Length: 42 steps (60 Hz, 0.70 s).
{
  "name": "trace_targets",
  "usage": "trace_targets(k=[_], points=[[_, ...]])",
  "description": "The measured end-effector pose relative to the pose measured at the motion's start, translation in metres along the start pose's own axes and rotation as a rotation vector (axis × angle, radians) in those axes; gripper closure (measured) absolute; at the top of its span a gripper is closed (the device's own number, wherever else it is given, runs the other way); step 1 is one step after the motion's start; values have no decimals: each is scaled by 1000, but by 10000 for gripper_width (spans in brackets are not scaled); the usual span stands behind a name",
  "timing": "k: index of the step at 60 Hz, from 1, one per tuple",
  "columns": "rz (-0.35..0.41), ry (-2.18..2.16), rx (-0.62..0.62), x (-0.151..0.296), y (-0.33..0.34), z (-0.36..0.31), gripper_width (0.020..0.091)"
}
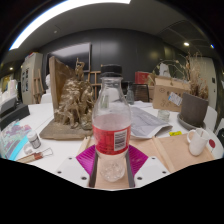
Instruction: Pour water
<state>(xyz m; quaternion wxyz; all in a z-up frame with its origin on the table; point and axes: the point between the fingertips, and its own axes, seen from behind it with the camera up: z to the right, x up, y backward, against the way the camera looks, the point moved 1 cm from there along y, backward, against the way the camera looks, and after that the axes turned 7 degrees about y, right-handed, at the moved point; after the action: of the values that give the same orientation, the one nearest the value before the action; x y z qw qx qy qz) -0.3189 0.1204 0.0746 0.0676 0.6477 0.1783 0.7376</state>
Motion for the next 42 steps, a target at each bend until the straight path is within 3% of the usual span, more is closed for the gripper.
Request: trace_targets(k=[13, 27, 42], points=[[12, -13, 1, 0, -2, 4, 837], [21, -160, 46, 27, 13, 13, 838], [72, -830, 264, 104, 37, 54, 842]])
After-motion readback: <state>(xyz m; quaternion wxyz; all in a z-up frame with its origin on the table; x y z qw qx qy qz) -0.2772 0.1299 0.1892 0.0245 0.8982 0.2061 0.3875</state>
